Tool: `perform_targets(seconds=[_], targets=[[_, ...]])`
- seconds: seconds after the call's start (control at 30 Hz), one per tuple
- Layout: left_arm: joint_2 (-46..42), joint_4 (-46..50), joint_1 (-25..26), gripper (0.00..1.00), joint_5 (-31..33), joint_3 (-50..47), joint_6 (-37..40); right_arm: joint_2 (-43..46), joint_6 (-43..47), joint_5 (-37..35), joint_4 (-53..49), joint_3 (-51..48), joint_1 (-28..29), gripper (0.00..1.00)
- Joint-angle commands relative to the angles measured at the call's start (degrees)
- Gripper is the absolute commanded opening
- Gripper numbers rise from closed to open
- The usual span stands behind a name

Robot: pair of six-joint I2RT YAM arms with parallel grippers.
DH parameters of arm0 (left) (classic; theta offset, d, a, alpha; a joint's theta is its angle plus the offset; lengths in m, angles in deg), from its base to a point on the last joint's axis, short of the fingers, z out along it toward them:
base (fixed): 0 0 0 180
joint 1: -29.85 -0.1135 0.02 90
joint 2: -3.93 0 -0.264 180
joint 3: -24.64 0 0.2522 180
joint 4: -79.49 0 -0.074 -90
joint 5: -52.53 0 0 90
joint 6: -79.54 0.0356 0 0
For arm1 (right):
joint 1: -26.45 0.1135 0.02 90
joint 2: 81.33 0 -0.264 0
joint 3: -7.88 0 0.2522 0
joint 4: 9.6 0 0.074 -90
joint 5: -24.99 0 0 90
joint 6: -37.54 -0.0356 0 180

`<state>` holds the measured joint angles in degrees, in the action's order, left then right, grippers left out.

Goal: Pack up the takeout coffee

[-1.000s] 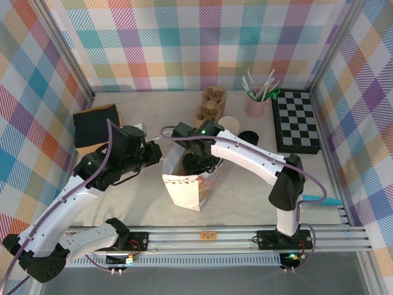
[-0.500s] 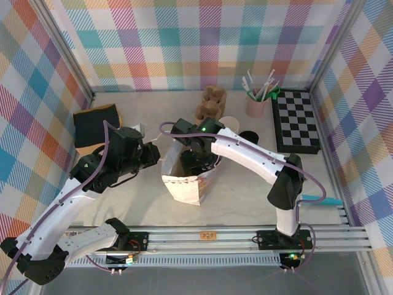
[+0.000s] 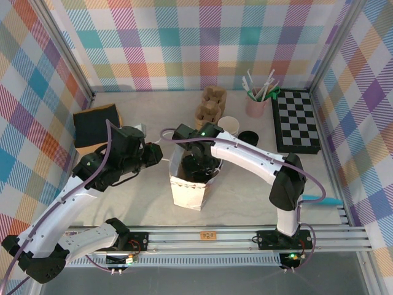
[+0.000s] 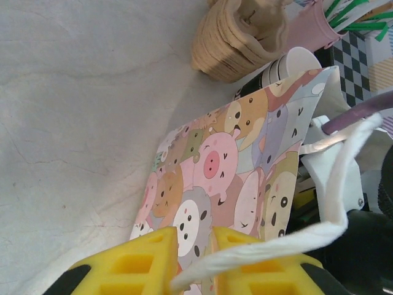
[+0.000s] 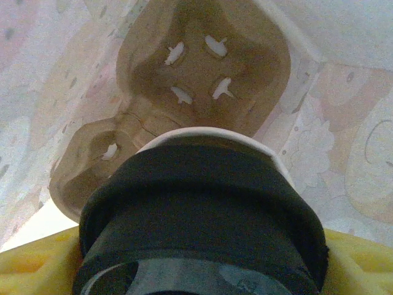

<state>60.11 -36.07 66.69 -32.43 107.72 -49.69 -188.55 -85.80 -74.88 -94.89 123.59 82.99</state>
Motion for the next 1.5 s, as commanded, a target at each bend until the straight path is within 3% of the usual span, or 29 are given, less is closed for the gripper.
perform_targets(seconds=[0.0,0.47,1.47], targets=[[0.39,-0.99,-0.38,0.22,-0.36,1.68,0.63,1.84,0.65,0.34,-0.17,-0.15,0.07,0.61],[0.31,-0.84,-0.37,0.13,-0.64,1.52,0.74,-2.32,-1.22,-3.26,-2.7,4.54,-0.41,0.61],[0.17,0.55,-0.45,0.19,0.24,2.64,0.82,-4.32,-1.27,-1.58,0.92,2.9,-0.72,0.6]])
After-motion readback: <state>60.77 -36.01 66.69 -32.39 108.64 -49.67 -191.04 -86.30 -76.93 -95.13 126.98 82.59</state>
